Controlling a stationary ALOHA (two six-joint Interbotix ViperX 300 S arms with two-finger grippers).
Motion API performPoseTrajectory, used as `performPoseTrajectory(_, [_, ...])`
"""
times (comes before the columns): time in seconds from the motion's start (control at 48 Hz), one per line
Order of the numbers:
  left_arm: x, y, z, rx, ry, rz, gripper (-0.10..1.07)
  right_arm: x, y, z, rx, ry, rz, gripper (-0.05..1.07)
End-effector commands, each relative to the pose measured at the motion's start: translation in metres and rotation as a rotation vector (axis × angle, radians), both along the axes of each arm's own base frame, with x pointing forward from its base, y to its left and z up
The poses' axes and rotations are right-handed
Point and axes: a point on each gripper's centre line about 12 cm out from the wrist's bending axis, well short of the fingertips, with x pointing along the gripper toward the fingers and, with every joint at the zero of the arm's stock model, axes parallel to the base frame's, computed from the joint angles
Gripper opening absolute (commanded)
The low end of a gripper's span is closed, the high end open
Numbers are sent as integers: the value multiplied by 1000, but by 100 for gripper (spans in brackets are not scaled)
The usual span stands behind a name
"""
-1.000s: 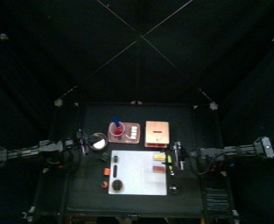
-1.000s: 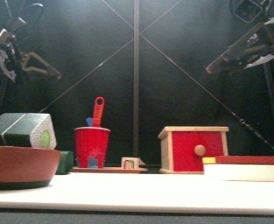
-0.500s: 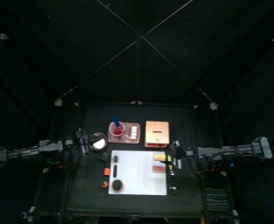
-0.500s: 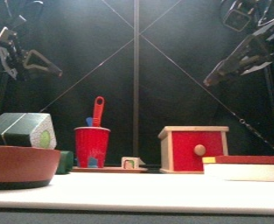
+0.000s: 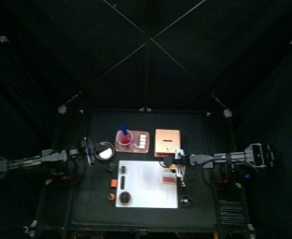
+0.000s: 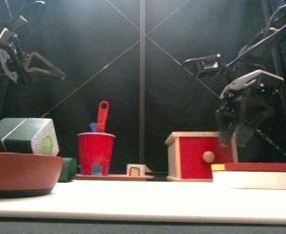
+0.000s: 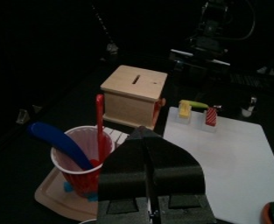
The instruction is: Place the egg into the metal bowl
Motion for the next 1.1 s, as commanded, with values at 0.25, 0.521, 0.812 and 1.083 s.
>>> performPoseTrajectory(0.25, [1,1,2,6,-5,1,0,9,-1,-10,8,35,-4,94])
performPoseTrajectory(0.521, [2,0,2,7,-6,-1,0,10,1,-14,12,41,1,94])
performPoseTrajectory(0.812, [2,0,2,4,-7,-2,0,10,0,-22,14,70,-5,94])
performPoseTrajectory(1.083, [2,0,3,6,-9,-2,0,9,2,-29,16,92,3,93])
